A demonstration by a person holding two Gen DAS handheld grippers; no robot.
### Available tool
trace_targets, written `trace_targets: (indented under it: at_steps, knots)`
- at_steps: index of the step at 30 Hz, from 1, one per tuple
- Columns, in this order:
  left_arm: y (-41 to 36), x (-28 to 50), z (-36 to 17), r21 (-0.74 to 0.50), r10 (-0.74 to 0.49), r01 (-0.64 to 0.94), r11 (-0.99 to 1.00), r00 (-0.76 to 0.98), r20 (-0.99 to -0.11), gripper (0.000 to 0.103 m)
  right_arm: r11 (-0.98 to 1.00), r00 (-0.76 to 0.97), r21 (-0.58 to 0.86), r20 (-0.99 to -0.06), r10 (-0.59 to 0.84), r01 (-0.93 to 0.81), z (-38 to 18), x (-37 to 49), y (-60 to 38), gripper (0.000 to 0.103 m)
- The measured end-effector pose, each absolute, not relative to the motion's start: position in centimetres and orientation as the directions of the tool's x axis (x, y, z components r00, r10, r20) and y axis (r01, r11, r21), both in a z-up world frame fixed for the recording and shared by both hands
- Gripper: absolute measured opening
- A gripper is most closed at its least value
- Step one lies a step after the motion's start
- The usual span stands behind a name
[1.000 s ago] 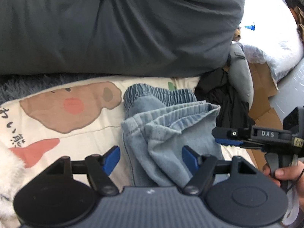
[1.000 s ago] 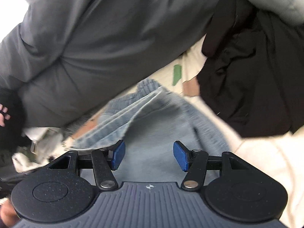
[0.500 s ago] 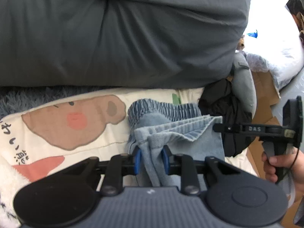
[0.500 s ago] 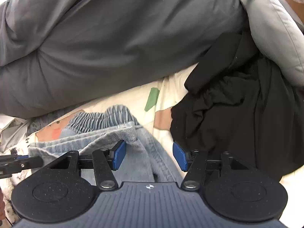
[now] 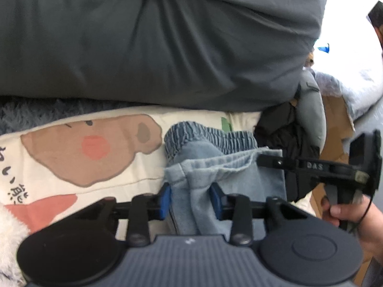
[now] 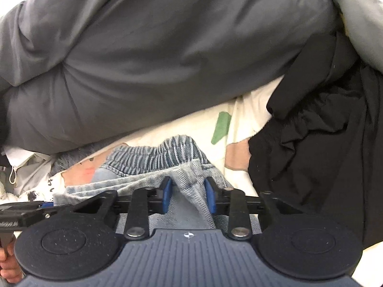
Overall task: Fold clothes
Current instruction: 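Close the left gripper on the folded jeans edge while the right gripper closes beside it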
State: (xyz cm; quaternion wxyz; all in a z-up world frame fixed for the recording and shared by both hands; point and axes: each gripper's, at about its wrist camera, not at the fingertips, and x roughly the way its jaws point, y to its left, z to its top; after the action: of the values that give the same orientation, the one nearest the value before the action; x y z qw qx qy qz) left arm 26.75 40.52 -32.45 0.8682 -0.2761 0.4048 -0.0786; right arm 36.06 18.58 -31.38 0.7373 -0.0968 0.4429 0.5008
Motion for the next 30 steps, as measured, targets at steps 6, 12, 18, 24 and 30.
trace_targets:
  at_steps: [6, 12, 18, 24, 30]
  knots:
    - [39.2, 25.7, -29.3, -0.468, -0.341, 0.006, 0.883, 0.694, -0.634, 0.014, 0.481, 0.143, 0.287, -0.721, 0.677, -0.828, -28.8, 35.2, 16.8, 0.014]
    - [38.1, 27.0, -27.8, -0.449, -0.364, 0.062, 0.891, 0.689, -0.626, 0.013, 0.516, 0.180, 0.287, -0.713, 0.678, -0.807, -26.3, 35.4, 15.1, 0.013]
    - [38.2, 27.5, -29.6, -0.431, -0.317, -0.009, 0.902, 0.665, -0.676, 0.014, 0.532, 0.177, 0.286, -0.731, 0.659, -0.797, -28.5, 36.3, 15.9, 0.020]
    - [38.1, 28.1, -31.4, -0.455, -0.335, -0.022, 0.890, 0.643, -0.688, 0.043, 0.552, 0.167, 0.302, -0.746, 0.645, -0.777, -30.8, 37.3, 16.0, 0.046]
    - [37.7, 28.7, -31.8, -0.444, -0.325, -0.019, 0.896, 0.653, -0.684, 0.036, 0.557, 0.152, 0.396, -0.701, 0.697, -0.730, -32.0, 38.1, 14.6, 0.045]
